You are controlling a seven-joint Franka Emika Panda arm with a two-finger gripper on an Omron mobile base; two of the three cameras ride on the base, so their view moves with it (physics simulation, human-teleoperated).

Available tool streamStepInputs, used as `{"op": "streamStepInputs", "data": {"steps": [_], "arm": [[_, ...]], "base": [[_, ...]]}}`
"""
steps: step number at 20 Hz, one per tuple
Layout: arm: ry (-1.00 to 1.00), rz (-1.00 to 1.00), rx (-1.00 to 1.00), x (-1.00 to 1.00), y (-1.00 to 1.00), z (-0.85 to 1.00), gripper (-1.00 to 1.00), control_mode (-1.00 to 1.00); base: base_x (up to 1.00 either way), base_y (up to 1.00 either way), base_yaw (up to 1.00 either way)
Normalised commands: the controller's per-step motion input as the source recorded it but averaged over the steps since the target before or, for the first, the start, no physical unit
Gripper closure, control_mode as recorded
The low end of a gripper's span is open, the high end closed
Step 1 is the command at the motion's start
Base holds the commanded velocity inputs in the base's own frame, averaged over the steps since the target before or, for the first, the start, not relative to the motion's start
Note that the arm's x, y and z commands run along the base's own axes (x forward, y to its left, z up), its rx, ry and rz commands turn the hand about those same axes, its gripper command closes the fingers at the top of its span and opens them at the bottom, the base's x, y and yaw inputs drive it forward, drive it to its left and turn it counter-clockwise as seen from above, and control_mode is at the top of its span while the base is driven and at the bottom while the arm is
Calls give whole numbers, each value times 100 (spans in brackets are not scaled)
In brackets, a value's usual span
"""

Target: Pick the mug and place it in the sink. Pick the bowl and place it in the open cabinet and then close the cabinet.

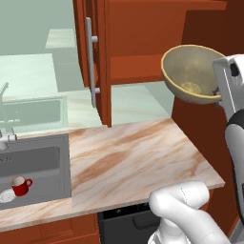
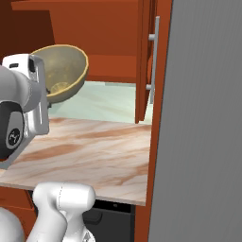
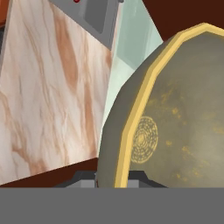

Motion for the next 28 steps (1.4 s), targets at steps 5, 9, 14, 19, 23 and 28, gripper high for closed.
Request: {"op": "streamStepInputs", "data": {"steps": [5, 9, 14, 19, 23, 28], "arm": [[0, 0, -1, 39, 0, 0, 100, -100], [0, 0, -2, 38, 0, 3, 100, -100], [0, 0, -1, 35, 0, 9, 100, -100], [0, 0, 0, 36, 0, 12, 100, -100], [0, 0, 0, 41, 0, 13, 100, -100], [0, 0, 0, 38, 0, 10, 100, -100]], "base": [[0, 0, 0], [0, 0, 0], [0, 0, 0], [0, 0, 0], [0, 0, 0], [0, 0, 0]]}}
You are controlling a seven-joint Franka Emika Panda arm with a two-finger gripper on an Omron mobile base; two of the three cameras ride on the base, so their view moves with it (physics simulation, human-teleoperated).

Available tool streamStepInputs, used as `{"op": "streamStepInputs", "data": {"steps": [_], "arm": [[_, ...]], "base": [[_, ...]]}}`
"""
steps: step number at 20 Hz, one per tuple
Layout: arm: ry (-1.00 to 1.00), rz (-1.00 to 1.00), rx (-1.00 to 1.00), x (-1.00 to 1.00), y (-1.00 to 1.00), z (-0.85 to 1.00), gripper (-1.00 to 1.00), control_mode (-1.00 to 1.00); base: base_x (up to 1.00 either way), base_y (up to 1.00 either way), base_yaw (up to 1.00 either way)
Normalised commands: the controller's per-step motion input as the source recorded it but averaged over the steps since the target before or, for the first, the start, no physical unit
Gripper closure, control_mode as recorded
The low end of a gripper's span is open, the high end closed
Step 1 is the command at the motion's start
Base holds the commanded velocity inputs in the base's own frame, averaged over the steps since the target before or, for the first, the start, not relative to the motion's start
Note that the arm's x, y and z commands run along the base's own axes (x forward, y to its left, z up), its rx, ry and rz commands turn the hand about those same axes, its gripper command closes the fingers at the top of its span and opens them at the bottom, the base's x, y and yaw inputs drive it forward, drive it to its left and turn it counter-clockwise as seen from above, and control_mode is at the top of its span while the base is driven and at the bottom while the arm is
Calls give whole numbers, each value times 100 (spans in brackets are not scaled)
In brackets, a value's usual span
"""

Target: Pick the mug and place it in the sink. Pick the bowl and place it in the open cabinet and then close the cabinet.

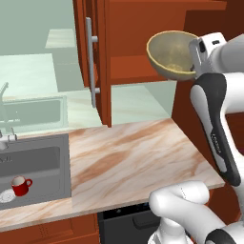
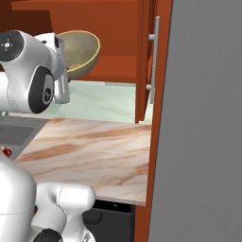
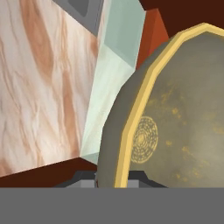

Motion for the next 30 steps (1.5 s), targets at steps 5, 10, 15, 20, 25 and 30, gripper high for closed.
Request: {"op": "streamStepInputs", "data": {"steps": [5, 10, 15, 20, 25, 30], "arm": [[0, 0, 0, 42, 0, 1, 100, -100], [0, 0, 0, 34, 0, 0, 100, -100], [0, 0, 0, 29, 0, 0, 100, -100], [0, 0, -3, 37, 4, -2, 100, -100], [0, 1, -4, 33, 10, -16, 100, -100], [0, 0, -3, 19, 9, -24, 100, -100]], "base": [[0, 0, 0], [0, 0, 0], [0, 0, 0], [0, 0, 0], [0, 0, 0], [0, 0, 0]]}}
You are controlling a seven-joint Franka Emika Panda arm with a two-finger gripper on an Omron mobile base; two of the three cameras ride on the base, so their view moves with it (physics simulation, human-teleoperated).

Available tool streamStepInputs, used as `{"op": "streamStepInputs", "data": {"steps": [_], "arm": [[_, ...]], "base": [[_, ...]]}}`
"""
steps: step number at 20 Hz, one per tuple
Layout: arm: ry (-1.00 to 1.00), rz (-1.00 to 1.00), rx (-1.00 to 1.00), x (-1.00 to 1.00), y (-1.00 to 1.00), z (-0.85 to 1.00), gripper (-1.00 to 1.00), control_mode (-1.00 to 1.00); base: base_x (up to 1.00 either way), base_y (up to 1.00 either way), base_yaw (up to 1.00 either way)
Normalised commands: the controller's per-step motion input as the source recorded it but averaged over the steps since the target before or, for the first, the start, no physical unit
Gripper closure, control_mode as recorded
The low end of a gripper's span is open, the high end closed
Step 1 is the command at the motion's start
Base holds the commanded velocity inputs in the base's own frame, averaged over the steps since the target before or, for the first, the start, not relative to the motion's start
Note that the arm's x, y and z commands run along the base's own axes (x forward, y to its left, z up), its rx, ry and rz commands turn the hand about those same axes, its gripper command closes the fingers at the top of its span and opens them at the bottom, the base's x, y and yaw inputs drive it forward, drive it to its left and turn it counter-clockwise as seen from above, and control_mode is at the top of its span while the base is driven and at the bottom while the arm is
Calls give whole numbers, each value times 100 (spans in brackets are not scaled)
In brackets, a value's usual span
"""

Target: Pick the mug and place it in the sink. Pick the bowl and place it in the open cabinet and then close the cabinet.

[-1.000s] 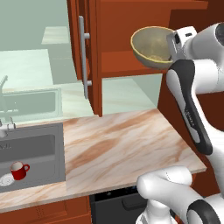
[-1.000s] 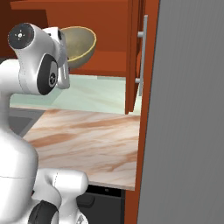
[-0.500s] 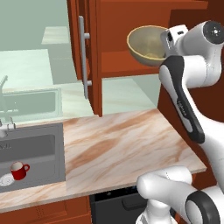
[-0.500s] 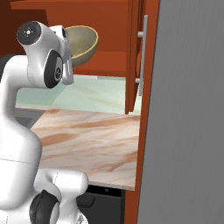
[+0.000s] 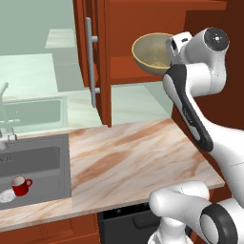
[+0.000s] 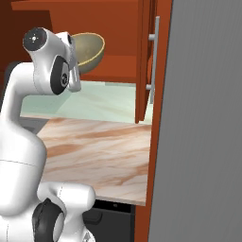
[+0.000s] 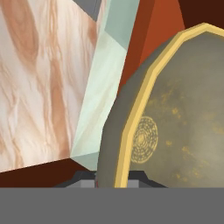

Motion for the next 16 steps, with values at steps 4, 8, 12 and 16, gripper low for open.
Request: {"op": "streamStepInputs", "data": {"steps": [4, 8, 12, 16], "arm": [[0, 1, 0, 18, 0, -14, 100, -100], [0, 1, 0, 27, 0, -4, 100, -100], [0, 0, 0, 39, 0, 0, 100, -100], [0, 0, 0, 40, 0, 0, 100, -100]], "base": [[0, 0, 0], [0, 0, 0], [0, 0, 0], [0, 0, 0]]}}
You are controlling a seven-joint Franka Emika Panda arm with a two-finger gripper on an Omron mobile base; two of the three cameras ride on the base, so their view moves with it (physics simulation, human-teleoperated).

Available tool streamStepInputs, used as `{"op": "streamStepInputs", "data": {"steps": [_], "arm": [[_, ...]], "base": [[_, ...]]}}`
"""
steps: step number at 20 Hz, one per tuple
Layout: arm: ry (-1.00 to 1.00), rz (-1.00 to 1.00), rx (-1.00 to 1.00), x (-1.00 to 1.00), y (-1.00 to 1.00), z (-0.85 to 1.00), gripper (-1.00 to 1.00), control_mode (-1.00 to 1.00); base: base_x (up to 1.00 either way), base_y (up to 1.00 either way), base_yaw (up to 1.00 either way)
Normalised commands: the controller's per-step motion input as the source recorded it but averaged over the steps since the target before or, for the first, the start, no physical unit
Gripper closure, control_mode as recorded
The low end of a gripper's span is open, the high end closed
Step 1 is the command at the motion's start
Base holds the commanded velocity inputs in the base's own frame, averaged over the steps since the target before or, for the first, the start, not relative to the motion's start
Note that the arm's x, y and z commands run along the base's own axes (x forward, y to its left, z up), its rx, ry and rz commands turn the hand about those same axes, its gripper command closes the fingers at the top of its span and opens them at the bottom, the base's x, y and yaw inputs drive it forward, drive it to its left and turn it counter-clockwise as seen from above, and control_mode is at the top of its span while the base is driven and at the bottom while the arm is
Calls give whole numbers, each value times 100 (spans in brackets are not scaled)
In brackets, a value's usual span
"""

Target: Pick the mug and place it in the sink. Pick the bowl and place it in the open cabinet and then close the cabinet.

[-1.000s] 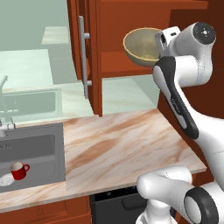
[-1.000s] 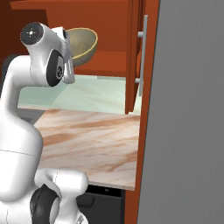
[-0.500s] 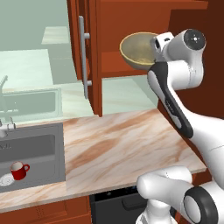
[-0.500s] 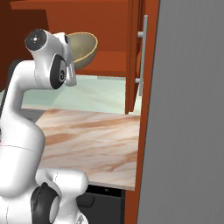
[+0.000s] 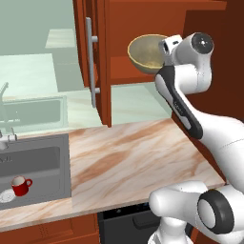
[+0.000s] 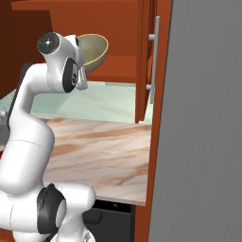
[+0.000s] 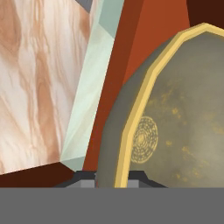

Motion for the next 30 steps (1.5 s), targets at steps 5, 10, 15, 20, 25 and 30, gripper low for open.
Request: {"op": "streamStepInputs", "data": {"steps": [5, 10, 15, 20, 25, 30], "arm": [[0, 0, 0, 14, 0, 0, 100, -100], [0, 0, 0, 0, 0, 0, 100, -100], [0, 0, 0, 2, 0, 0, 100, -100], [0, 0, 0, 8, 0, 0, 100, -100], [0, 0, 0, 31, 0, 0, 100, -100], [0, 1, -1, 48, 0, -7, 100, -100]], "base": [[0, 0, 0], [0, 0, 0], [0, 0, 0], [0, 0, 0], [0, 0, 0], [0, 0, 0]]}}
